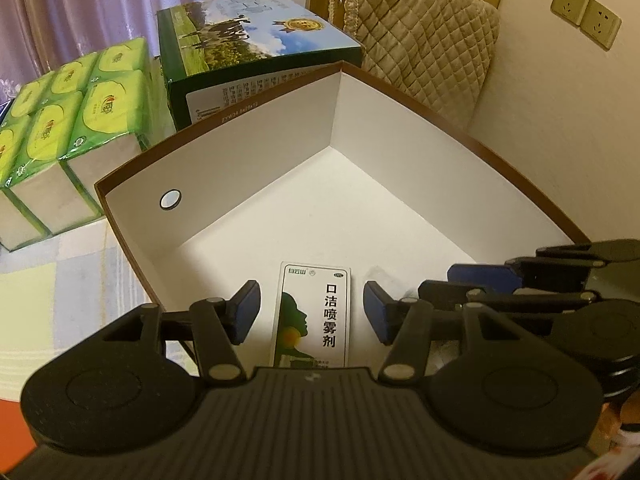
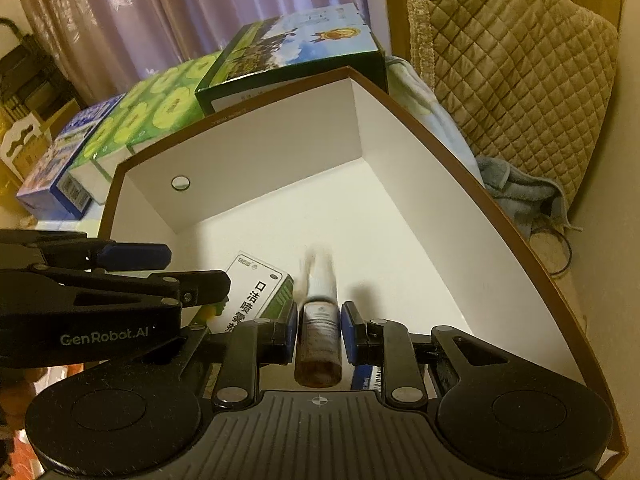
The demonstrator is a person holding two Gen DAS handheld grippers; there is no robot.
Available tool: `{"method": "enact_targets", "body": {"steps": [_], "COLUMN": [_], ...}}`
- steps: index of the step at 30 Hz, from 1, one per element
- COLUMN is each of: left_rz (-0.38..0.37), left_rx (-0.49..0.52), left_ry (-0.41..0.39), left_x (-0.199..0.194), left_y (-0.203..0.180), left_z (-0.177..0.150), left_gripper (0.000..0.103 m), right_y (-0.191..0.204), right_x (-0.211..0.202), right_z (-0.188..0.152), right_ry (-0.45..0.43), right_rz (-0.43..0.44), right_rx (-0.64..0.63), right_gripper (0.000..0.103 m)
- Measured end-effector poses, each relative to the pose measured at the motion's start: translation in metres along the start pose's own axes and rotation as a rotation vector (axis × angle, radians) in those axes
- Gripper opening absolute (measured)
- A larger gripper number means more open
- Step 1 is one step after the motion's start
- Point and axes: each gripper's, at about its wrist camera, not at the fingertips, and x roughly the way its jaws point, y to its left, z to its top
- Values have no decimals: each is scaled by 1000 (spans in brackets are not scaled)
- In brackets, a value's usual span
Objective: Organize rigid objects
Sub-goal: 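Carry both items into the brown box and open both tools to release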
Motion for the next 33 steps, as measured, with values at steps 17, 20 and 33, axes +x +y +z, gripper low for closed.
{"method": "enact_targets", "body": {"steps": [17, 20, 33], "left_rz": [-11, -12, -58], "left_rx": [24, 26, 41], "left_ry": [-28, -37, -96], "left_x": [-23, -30, -76], "left_y": [-5, -5, -1], "left_z": [-11, -13, -37], "left_gripper": [53, 53, 53], "right_y": [3, 6, 16], "right_x": [-26, -32, -72], "right_z": [-14, -16, -32], "right_ry": [-38, -49, -120], "right_rz": [-19, -20, -47], "right_rx": [-7, -9, 32], "right_gripper": [41, 42, 47]}}
